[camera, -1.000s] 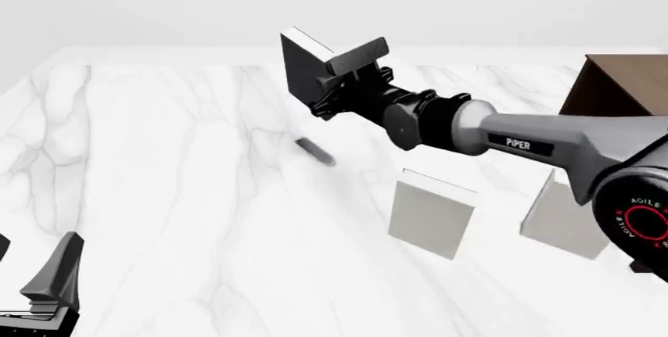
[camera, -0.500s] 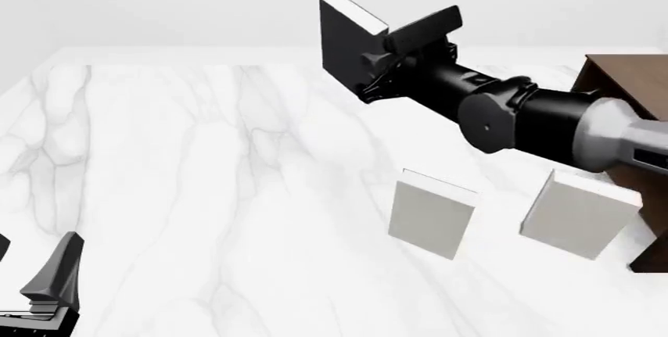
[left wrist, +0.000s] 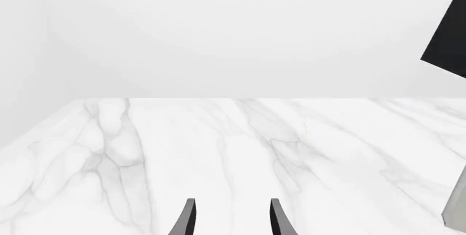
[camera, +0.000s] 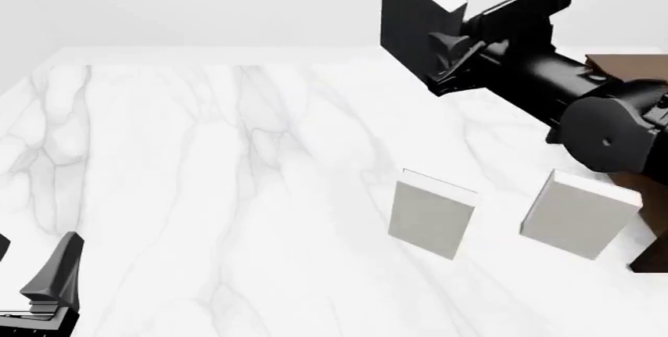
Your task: Pick up the book on the left and place it on top of the shelf.
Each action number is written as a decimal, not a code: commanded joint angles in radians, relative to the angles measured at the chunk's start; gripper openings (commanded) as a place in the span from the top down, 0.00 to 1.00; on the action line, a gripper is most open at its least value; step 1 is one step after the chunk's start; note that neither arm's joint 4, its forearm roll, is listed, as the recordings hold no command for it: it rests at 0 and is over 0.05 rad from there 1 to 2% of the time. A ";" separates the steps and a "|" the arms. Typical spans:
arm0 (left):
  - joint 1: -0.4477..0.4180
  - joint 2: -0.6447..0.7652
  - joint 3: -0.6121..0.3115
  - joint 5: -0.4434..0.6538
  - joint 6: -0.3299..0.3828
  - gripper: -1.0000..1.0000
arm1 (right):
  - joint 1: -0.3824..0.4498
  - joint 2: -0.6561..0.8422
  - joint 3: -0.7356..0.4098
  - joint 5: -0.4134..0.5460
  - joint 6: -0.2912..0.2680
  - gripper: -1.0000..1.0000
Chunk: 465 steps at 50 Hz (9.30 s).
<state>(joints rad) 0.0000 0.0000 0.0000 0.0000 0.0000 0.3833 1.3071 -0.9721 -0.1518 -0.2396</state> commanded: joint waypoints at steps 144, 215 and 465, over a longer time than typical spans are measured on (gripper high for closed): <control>0.000 0.000 0.000 0.000 0.000 0.00 | -0.726 -0.265 0.082 0.012 -0.567 1.00; 0.000 0.000 0.000 0.000 0.000 0.00 | -0.905 -0.129 0.045 -0.068 -0.662 1.00; 0.000 0.000 0.000 0.000 0.000 0.00 | -0.857 -0.067 0.331 -0.325 -0.403 0.00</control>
<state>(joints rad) 0.0000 0.0000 0.0000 0.0000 0.0000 -0.4871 1.3056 -0.6774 -0.4706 -0.6955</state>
